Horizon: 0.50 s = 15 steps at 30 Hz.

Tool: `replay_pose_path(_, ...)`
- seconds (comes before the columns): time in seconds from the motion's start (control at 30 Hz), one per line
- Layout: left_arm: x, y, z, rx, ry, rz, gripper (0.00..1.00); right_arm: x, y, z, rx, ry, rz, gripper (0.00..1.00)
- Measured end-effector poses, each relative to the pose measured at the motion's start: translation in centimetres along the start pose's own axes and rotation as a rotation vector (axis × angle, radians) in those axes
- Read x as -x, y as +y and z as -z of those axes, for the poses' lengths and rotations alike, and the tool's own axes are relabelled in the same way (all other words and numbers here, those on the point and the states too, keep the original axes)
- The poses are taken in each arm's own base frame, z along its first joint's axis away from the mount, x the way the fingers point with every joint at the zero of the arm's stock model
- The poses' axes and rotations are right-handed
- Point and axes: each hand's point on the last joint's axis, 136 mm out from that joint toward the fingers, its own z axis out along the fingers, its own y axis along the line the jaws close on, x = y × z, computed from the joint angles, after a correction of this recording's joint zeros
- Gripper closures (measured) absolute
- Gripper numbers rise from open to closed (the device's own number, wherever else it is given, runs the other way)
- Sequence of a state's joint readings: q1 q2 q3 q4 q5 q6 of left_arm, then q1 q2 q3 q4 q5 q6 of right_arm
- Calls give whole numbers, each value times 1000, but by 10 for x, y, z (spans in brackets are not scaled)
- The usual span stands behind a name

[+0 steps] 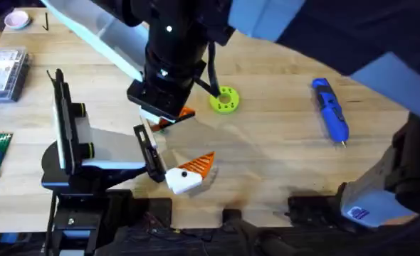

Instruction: Pick up the gripper from the table and insert it into the empty holder that is missing its gripper. Then pick up a screw, insert it into the mounting hole, and use the screwdriver to tighten it. Finally, clean up the table by picking up the vegetable and placing it into the bucket.

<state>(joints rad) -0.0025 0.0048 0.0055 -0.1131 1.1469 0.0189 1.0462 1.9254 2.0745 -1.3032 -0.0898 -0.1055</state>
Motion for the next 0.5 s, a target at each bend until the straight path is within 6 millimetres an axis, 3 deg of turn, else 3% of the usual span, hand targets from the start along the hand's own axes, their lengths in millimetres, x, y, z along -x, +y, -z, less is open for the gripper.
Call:
replay_pose_path(0.2,-1,0,0,0,2,14,8,-1,-2,-18,5,40,-5,996)
replay_pose_path(0.5,-1,0,0,0,3,19,8,-1,-2,-18,5,41,-6,984)
